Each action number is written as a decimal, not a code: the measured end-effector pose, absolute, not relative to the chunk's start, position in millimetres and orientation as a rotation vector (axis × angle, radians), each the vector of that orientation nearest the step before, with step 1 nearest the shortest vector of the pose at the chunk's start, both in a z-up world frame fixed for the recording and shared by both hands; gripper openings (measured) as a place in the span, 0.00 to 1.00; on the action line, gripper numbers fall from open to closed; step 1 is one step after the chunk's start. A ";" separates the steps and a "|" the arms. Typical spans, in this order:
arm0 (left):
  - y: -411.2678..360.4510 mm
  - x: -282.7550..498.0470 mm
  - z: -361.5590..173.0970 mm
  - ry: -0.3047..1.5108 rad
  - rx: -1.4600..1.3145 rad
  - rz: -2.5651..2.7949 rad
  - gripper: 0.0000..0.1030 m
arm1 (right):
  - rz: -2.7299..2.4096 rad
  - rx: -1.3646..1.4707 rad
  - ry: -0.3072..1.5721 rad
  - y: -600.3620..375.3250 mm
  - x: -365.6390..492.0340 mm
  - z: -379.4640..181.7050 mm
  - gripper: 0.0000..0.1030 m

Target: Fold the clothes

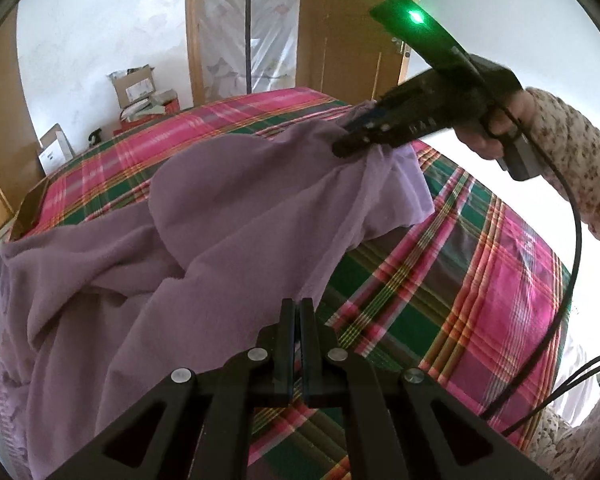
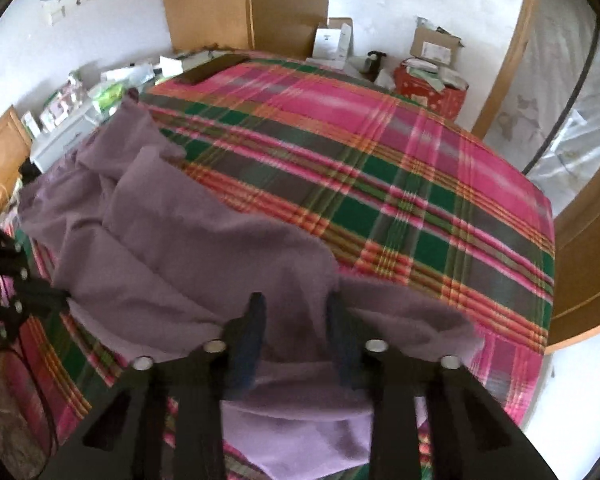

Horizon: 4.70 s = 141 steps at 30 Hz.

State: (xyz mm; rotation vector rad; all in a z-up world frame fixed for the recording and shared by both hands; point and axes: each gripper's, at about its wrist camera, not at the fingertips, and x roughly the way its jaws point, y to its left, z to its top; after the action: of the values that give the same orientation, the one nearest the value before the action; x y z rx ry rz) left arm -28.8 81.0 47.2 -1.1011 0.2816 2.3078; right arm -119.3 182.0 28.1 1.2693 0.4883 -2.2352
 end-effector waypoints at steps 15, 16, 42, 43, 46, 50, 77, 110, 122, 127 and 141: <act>13.7 -110.3 87.6 -0.103 -1.203 2.436 0.33 | -2.438 1.126 0.420 190.3 -76.5 34.3 0.05; 12.2 -116.0 83.8 -0.128 -1.225 2.432 0.33 | -2.447 1.117 0.406 190.8 -72.7 35.3 0.05; 35.8 -114.1 47.3 -0.122 -1.305 2.277 0.09 | -2.486 1.111 0.041 194.8 35.0 17.2 0.05; 35.6 -113.0 46.8 -0.123 -1.304 2.277 0.09 | -2.483 1.117 0.038 194.3 37.1 15.2 0.05; 34.7 -110.5 45.9 -0.125 -1.310 2.276 0.09 | -2.470 1.140 0.022 192.7 43.3 9.3 0.05; 31.3 -111.4 50.3 -0.155 -1.310 2.278 0.19 | -2.455 1.175 0.051 184.0 50.9 3.3 0.05; 33.2 -181.7 15.5 -0.625 -1.694 1.993 0.42 | -2.511 1.144 0.098 176.8 61.2 2.3 0.05; -12.6 -183.8 127.3 -0.714 -1.142 2.315 0.04 | -2.712 0.874 0.050 190.5 -31.9 80.3 0.04; -32.8 -217.2 129.5 -0.752 -1.106 2.442 0.04 | -2.793 0.809 0.137 175.1 -108.8 94.4 0.04; -42.4 -234.8 124.9 -0.789 -1.116 2.479 0.04 | -2.804 0.800 0.148 164.9 -139.4 94.1 0.04; -45.1 -289.1 63.8 -0.789 -1.319 2.530 0.04 | -2.749 0.985 0.181 151.7 -202.1 38.5 0.06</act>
State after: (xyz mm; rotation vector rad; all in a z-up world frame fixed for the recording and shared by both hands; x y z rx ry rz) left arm -289.1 -45.1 63.8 -1.3188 -0.7886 2.5304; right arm -202.1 151.7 38.5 0.9848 0.1808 -2.7488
